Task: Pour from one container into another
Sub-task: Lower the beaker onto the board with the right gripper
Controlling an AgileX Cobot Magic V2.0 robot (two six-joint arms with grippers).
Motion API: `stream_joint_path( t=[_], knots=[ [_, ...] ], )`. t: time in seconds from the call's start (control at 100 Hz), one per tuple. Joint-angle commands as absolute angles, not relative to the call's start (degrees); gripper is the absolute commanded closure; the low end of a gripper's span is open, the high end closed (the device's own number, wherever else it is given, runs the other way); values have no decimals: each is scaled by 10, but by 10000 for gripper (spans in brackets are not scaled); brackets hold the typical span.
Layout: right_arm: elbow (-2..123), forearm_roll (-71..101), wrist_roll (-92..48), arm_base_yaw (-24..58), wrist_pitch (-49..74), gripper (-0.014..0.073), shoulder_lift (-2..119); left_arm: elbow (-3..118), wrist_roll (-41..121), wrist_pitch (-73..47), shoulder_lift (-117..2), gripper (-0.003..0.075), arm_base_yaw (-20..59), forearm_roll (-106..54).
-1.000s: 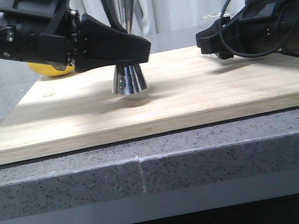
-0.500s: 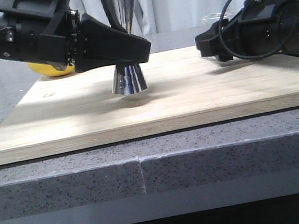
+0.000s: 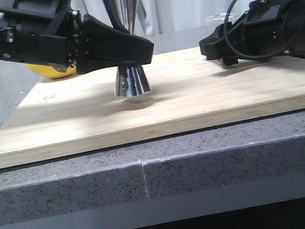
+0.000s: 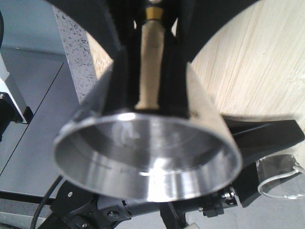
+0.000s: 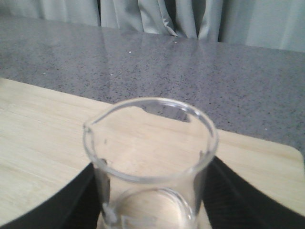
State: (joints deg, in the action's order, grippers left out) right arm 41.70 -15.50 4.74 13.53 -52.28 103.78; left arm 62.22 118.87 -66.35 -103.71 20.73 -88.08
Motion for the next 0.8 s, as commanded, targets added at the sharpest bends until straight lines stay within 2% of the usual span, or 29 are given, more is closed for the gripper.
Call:
stream_joint_path(
  t=[0.0,0.67,0.79],
  knots=[
    [428,-156,45,131,-550,216,1001,638,1186,-726,-1005,739,213,-920],
    [427,-166,46,131,-493,215,968,638,1186,-723,-1005,739,213,-920],
    [427,-166,46,131,-483,152,963,638,1186,-722,-1005,739,213,-920]
  ],
)
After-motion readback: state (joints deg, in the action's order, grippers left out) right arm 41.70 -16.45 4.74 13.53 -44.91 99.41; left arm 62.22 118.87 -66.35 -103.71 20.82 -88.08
